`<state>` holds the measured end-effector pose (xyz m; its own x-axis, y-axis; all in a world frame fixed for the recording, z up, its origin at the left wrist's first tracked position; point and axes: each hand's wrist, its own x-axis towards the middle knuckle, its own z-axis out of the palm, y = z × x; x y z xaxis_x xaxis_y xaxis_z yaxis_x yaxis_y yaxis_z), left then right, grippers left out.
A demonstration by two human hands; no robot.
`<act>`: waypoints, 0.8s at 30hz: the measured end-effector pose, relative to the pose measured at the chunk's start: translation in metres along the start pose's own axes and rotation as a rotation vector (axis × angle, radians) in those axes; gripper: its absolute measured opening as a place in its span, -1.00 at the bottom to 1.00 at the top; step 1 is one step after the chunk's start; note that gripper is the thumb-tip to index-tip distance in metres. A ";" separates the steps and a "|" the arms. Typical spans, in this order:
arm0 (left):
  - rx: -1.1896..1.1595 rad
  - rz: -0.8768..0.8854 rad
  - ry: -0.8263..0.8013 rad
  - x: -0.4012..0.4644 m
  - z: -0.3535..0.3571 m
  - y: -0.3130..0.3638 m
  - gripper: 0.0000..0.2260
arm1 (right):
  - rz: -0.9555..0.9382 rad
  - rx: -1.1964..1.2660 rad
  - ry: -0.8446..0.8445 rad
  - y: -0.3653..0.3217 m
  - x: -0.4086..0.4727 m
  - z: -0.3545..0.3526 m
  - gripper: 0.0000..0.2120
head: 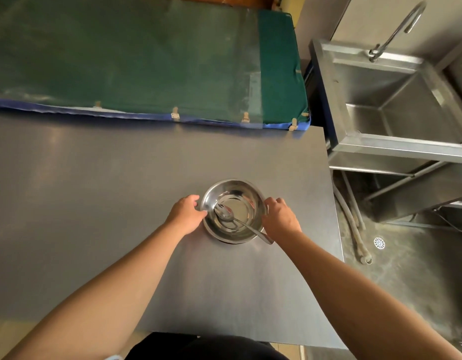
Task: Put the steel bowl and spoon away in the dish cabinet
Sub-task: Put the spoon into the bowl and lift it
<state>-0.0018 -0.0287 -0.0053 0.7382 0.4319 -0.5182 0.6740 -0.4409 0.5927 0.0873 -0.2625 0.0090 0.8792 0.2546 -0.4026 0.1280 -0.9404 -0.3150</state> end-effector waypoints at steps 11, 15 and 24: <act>-0.293 -0.103 -0.020 0.024 -0.001 0.009 -0.68 | 0.302 0.535 -0.096 0.000 0.012 0.000 -0.68; -0.374 -0.115 -0.082 0.025 -0.011 0.008 -0.65 | 0.321 0.587 -0.071 -0.003 0.006 -0.003 -0.69; -0.488 0.018 -0.285 0.024 -0.064 0.035 -0.67 | 0.350 0.849 0.091 -0.022 -0.046 -0.040 -0.75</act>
<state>0.0384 0.0162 0.0422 0.7735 0.1686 -0.6109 0.6200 -0.0017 0.7846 0.0620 -0.2625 0.0692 0.8418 -0.0657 -0.5357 -0.4997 -0.4703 -0.7274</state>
